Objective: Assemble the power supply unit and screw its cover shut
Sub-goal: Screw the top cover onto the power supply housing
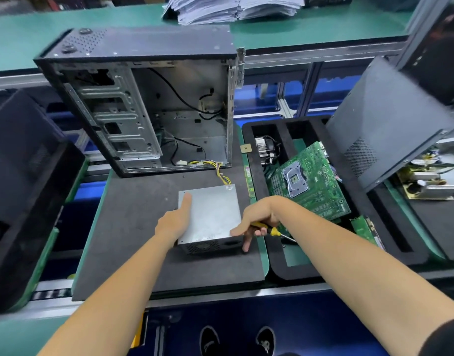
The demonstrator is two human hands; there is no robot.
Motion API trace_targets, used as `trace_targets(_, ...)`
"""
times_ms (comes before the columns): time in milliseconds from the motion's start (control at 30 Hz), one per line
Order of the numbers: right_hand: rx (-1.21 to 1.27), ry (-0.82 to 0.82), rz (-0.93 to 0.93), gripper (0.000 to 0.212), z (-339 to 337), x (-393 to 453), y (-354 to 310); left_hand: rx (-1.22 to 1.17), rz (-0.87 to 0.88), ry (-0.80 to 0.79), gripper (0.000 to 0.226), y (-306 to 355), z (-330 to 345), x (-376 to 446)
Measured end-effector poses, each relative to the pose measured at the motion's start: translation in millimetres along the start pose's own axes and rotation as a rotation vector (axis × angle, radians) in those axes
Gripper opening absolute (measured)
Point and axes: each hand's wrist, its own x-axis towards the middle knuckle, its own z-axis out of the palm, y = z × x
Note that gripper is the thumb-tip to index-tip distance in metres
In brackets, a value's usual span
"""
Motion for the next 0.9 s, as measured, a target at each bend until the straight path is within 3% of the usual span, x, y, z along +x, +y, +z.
trace_targets(133,-0.036,-0.041,0.017,0.032,0.4,-3.1,-3.8,-0.046,-0.012,-0.028,0.102,-1.0,-3.0,-0.8)
trace_targets(233,-0.192,0.076,0.02,0.04,-6.1,-16.7,-9.6,-0.055,0.01,-0.062,0.099,-0.3,-10.9,4.6)
trace_targets(333,-0.197,0.361,-0.092,0.029,-25.5,-39.2,-21.6,-0.059,0.148,0.127,0.058,-0.8,-31.9,16.7)
trace_targets(400,-0.151,0.639,-0.201,0.021,-37.6,-51.1,-36.5,-0.039,0.208,0.241,0.031,-6.2,-46.0,31.3)
trace_targets(467,-0.095,0.898,-0.358,0.02,-42.7,-54.2,-59.7,-0.007,0.23,0.281,0.021,-11.8,-57.1,44.1)
trace_targets(567,0.175,1.1,-0.645,0.023,-39.3,-48.9,-100.9,0.0,0.301,0.249,0.024,-9.3,-64.4,62.0)
trace_targets(733,0.227,1.13,-0.723,0.019,-38.2,-27.7,-144.5,0.058,0.515,0.131,0.016,16.8,-64.7,87.3)
trace_targets(900,0.322,1.004,-0.627,0.015,-48.2,-3.6,-146.0,0.12,0.648,-0.159,0.008,40.8,-54.0,111.5)
